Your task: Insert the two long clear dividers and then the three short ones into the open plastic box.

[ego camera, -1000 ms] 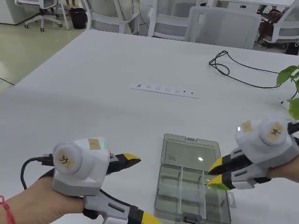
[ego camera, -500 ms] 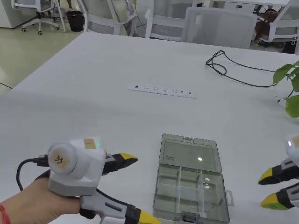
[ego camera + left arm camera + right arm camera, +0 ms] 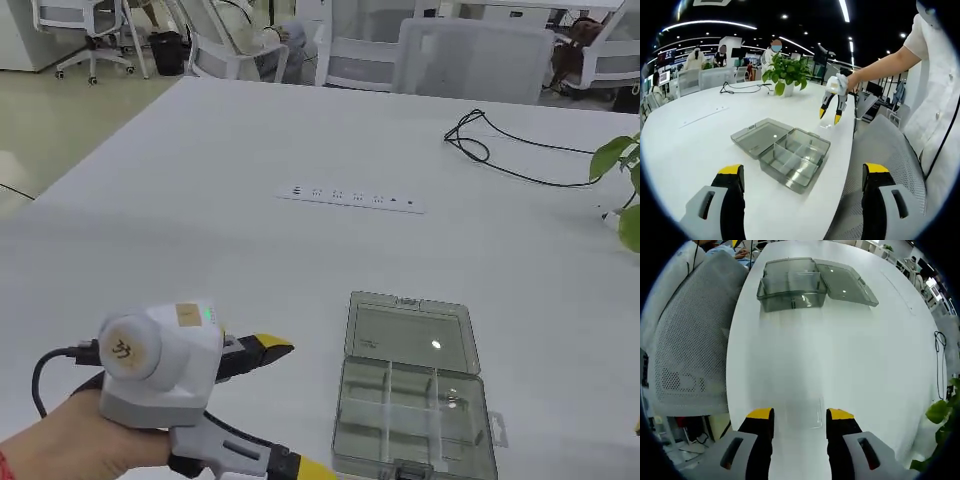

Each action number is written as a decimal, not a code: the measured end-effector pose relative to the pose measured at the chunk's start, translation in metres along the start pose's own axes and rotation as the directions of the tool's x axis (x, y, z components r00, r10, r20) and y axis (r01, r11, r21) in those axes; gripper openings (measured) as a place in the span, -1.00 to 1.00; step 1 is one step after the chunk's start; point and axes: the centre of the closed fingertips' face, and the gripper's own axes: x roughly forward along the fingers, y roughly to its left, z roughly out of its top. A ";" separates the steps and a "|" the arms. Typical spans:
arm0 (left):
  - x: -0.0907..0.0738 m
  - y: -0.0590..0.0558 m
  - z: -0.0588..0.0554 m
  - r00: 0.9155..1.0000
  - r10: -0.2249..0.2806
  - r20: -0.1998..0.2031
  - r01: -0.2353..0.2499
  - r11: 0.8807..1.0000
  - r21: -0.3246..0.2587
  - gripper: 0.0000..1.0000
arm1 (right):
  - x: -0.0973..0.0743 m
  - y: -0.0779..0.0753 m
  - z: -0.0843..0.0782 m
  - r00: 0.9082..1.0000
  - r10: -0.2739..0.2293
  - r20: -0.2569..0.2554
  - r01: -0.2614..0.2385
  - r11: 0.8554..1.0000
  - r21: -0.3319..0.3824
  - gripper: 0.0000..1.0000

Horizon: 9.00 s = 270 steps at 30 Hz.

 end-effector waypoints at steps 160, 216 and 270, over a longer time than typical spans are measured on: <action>0.057 -0.123 0.091 0.904 -0.390 0.178 0.387 0.921 0.048 -1.00 | -0.136 0.094 0.231 0.877 0.209 0.432 -0.157 0.975 -0.154 -0.92; 0.025 -0.050 0.034 0.989 -0.128 0.070 0.127 0.992 0.014 0.10 | -0.074 0.030 0.203 0.938 -0.007 0.347 0.019 0.999 -0.031 -0.95; 0.018 -0.036 0.015 0.995 -0.067 0.073 0.069 0.997 -0.035 0.70 | -0.008 0.001 0.194 0.965 0.042 0.259 -0.025 0.997 -0.067 -0.95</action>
